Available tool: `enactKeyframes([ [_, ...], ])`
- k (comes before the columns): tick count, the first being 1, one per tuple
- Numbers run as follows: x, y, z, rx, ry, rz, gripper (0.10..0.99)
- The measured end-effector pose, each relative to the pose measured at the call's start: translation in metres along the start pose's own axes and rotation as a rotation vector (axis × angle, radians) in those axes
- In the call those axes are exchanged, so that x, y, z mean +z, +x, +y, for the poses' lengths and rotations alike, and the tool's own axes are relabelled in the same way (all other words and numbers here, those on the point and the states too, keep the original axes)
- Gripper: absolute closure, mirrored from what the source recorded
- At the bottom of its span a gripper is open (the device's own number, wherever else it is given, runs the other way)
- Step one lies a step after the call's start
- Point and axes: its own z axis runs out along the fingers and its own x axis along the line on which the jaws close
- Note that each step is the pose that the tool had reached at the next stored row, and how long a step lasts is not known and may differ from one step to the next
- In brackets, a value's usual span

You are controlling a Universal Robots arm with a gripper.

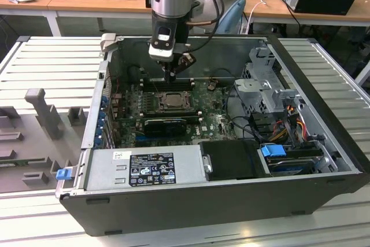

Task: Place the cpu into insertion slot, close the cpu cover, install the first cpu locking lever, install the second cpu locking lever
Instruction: 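Install the first cpu locking lever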

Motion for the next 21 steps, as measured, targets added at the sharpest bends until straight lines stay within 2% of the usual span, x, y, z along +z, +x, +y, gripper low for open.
enactKeyframes([
  [9,0.0,0.0,0.0,-0.089,0.001,0.0032,0.98],
  [14,0.0002,0.0,0.0,-0.2,0.002,0.0072,0.98],
  [21,0.0004,0.0,0.0,-0.39,0.005,0.0141,0.98],
])
